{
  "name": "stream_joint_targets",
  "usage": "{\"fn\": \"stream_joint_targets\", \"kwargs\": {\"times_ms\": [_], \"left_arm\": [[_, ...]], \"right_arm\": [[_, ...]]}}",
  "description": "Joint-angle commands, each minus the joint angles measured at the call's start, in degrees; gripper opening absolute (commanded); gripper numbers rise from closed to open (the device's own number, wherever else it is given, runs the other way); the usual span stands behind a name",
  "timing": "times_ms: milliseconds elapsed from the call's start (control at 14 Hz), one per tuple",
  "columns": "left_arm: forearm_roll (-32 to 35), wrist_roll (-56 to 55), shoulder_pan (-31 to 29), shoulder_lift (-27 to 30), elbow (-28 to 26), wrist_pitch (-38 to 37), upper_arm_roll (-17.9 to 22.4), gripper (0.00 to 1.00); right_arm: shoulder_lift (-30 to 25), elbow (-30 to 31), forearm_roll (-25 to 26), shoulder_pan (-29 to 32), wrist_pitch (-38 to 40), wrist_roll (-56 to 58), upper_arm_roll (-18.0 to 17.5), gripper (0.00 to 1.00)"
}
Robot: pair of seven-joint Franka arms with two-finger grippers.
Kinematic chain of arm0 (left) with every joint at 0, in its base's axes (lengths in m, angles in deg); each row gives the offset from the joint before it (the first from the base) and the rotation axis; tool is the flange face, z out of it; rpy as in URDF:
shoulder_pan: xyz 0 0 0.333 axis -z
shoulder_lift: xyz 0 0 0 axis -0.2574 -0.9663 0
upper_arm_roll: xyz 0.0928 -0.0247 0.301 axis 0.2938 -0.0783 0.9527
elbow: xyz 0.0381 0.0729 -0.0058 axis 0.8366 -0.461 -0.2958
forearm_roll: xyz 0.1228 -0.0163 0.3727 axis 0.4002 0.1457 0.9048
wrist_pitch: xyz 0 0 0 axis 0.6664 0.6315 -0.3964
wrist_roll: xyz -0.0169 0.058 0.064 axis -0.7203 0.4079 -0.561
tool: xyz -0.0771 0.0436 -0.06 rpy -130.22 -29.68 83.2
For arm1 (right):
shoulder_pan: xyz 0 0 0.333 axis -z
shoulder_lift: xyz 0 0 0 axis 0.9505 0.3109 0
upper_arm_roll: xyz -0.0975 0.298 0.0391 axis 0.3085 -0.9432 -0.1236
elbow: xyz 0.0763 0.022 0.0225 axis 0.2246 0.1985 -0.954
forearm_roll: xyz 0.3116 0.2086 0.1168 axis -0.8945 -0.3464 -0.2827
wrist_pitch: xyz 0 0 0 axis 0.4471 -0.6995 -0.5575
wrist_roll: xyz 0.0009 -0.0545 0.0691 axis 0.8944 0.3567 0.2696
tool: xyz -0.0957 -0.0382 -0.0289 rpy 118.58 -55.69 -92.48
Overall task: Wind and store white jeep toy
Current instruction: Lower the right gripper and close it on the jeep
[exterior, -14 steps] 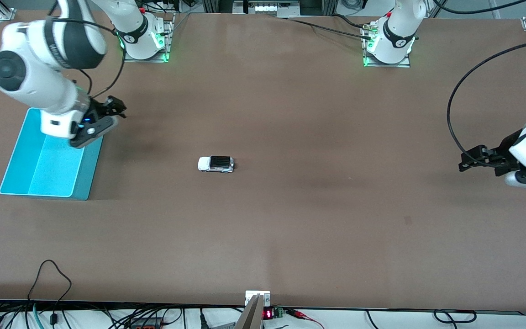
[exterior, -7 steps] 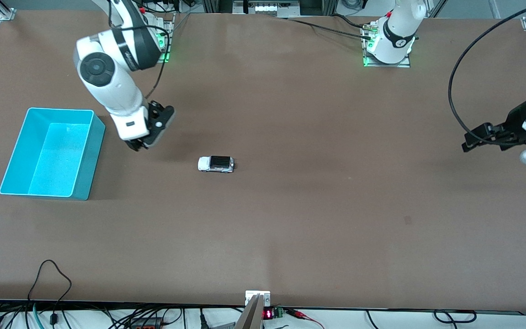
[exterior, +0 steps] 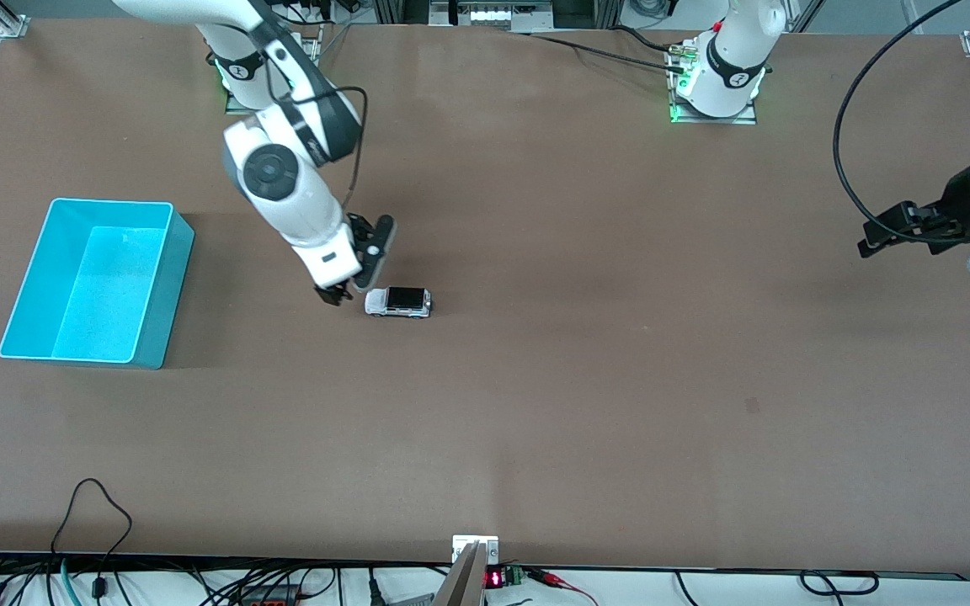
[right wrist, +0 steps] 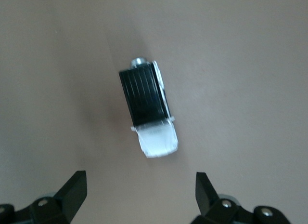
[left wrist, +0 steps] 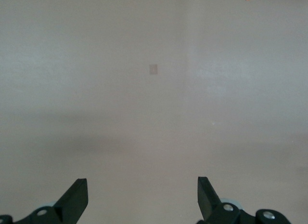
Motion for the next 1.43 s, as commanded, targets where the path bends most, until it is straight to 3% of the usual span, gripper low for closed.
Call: {"fn": "stream_joint_targets", "kwargs": {"times_ms": [0,571,1000,1357], "left_arm": [[-0.3,1.9,-0.04,3.24,-3.77,1.33,0.01,1.0],[-0.39,0.84,-0.04,3.16,-2.89,0.45,-0.07,1.0],[-0.3,1.63,-0.13,3.42,-1.83,-1.31,0.1,1.0],[-0.21,1.72,-0.13,3.51,-1.92,-1.31,0.1,1.0]], "right_arm": [[5.17,-3.68,3.21,-4.96,-0.71,-3.69,3.07,1.0],[10.63,-5.88,6.82,-8.13,-5.28,-5.63,5.7,1.0],[12.22,-8.0,15.87,-8.3,-5.37,-5.02,6.14,1.0],[12.92,-8.88,15.35,-10.24,-6.33,-5.72,6.14,1.0]]}}
